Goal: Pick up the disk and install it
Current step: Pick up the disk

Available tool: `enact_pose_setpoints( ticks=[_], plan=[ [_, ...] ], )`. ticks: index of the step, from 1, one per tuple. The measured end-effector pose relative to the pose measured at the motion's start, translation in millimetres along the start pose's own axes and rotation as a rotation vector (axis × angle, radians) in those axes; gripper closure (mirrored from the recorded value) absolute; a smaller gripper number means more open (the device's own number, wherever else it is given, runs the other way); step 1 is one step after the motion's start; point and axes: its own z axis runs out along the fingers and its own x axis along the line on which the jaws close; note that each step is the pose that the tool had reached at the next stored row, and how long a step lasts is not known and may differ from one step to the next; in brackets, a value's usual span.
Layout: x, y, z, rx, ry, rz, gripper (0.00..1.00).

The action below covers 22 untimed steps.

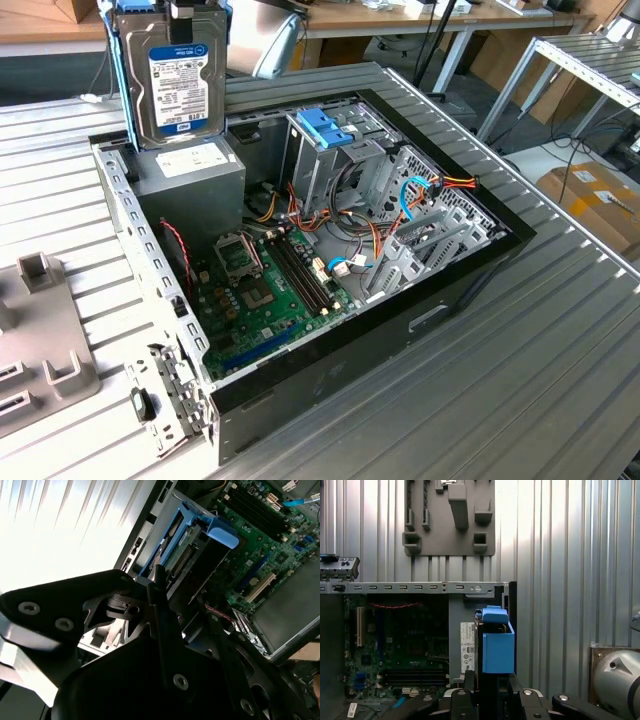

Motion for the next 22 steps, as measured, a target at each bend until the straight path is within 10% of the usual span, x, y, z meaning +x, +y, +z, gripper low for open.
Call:
enact_pose_setpoints(
  ticks=[15,22],
  plan=[
    [0.0,-28.8,-0.3,-0.0001,0.0001,0.0,0.65],
    [0.0,-30.0,-0.3,0.0,0.0,0.0,0.65]
  ],
)
